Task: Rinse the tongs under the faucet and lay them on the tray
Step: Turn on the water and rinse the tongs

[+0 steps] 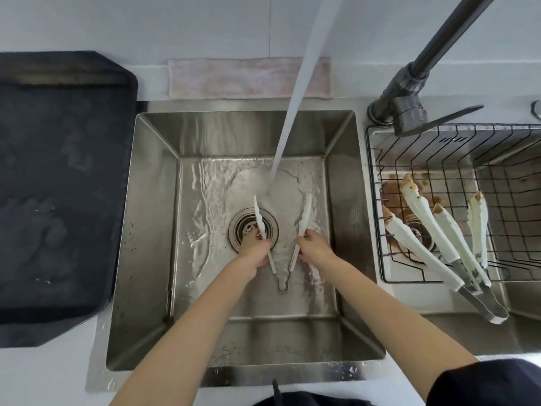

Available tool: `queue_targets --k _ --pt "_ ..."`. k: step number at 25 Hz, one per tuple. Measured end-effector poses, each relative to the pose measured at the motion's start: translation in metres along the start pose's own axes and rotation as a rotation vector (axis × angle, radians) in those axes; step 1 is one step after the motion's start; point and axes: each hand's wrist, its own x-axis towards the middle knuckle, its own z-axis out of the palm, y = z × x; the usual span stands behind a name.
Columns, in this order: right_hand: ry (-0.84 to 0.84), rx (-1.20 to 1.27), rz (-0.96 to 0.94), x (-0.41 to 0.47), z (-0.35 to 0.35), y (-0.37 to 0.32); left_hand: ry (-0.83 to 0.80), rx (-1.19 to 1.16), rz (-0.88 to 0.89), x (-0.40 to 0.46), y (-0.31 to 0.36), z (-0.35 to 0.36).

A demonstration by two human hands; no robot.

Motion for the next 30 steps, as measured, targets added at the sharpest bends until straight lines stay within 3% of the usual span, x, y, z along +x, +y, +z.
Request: queue_targets --k 6,10,21,30 --pt "-0.032 -0.015 0.02 -0.022 -0.002 -0.016 -0.011 0.04 -0.015 -0.002 0.0 -0.008" --pt "-0.039 -0.161 -0.028 -0.052 -0.009 -0.032 -0.025 0.153 0.032 -0.016 0.008 -0.011" --pt "0.093 -0.689 -0.378 -0.123 -0.035 -0.065 0.012 1.041 0.481 -0.088 0.042 -0.014" --pt "0.287 -0.744 -0.552 -0.173 -0.091 -0.055 0.162 1.434 0.694 -0.139 0.06 0.014"
